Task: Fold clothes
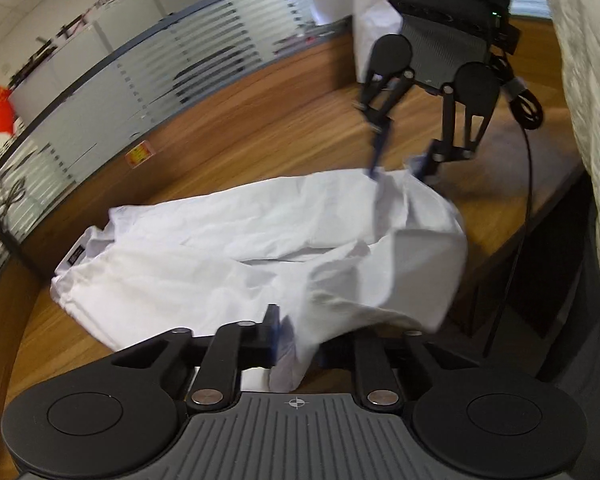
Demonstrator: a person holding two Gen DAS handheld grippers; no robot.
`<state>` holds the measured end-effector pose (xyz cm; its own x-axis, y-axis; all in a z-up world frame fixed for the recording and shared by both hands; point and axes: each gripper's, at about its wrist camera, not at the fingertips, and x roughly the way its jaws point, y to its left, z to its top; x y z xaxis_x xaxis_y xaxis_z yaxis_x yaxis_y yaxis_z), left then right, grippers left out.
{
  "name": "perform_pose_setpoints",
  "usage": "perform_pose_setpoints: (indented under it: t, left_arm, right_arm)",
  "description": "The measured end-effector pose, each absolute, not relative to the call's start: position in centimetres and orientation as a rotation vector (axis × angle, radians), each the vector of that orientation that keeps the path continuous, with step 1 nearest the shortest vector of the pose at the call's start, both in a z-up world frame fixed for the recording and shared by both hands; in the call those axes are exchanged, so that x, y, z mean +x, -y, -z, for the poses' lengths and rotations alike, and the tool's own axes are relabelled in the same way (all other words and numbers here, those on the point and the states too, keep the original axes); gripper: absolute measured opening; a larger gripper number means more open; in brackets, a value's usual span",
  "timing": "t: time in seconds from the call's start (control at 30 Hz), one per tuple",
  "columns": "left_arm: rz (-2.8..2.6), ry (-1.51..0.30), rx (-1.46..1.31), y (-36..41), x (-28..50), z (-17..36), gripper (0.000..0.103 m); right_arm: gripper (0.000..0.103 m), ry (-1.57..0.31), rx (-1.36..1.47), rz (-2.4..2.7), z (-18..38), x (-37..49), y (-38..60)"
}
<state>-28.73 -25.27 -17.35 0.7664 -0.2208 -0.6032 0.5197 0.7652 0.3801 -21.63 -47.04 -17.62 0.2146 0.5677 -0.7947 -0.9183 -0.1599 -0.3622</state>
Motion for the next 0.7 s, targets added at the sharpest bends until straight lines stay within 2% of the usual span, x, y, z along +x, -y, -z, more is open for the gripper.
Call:
perform_pose_setpoints:
  t: [0.43, 0.7]
  left_arm:
    - [0.184, -0.586, 0.179, 18.3, -22.0, 10.4, 0.013]
    - [0.126, -0.619, 0.032, 10.6, -12.9, 10.0, 0.005]
  right_arm:
    - [0.004, -0.37, -0.916, -1.122, 8.5, -14.0, 41.4]
    - [0.004, -0.411, -0.939, -1.036, 7.9, -2.5, 32.6]
